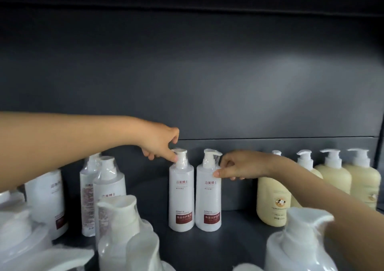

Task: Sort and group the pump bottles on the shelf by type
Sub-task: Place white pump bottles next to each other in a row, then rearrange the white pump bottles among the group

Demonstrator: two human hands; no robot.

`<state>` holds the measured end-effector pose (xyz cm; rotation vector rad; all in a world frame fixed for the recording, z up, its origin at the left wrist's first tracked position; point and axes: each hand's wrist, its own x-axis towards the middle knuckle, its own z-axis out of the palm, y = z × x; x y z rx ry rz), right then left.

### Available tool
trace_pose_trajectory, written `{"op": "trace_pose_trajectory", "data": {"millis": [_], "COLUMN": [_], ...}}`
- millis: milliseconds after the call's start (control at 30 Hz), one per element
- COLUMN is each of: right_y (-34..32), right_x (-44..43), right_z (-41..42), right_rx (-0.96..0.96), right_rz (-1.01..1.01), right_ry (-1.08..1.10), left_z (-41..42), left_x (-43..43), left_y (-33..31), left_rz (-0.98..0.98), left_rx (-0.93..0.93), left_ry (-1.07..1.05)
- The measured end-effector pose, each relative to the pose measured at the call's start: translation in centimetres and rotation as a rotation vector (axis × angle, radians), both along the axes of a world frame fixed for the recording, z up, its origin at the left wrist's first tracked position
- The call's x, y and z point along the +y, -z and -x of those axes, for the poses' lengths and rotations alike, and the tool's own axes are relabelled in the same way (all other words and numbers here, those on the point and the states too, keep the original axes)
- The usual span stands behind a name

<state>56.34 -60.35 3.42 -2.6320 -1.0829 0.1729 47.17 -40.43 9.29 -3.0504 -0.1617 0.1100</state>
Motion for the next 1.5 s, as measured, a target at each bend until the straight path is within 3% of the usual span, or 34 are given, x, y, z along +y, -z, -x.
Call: {"op": "trace_pose_trajectory", "data": {"millis": [167,367,600,933,1233,1500], "right_y": [-3.7,-6.9,-8.5,-9.9,-9.9,-6.2], "right_x": [-1.0,-1.3,1.4,7.7,15.0,19.1], "right_z": [2.3,5.5,10.1,13.2,14.9,12.1], "right_rx": [-0.175,-0.418,-0.605,-0.587,-0.495,-0.346], "right_rz": [0.128,0.201,0.283,0.213,0.230,0.185], "right_ry": [-0.062,-0.037,-0.099,-0.202,-0.186,-0.121], "left_z": [3.7,8.6,13.5,17.3,15.5,10.7], "left_x": [-0.8,-0.7,0.7,7.6,15.7,18.1], "left_y": [-2.4,-3.5,-4.5,-6.1,-5.5,-1.9], "left_rz": [0.012,-0.292,-0.395,-0.450,-0.556,-0.434], "left_rx": [0.015,-0.140,-0.212,-0.248,-0.197,-0.257], "left_ry": [-0.039,-0.068,-0.134,-0.137,0.028,0.217]}}
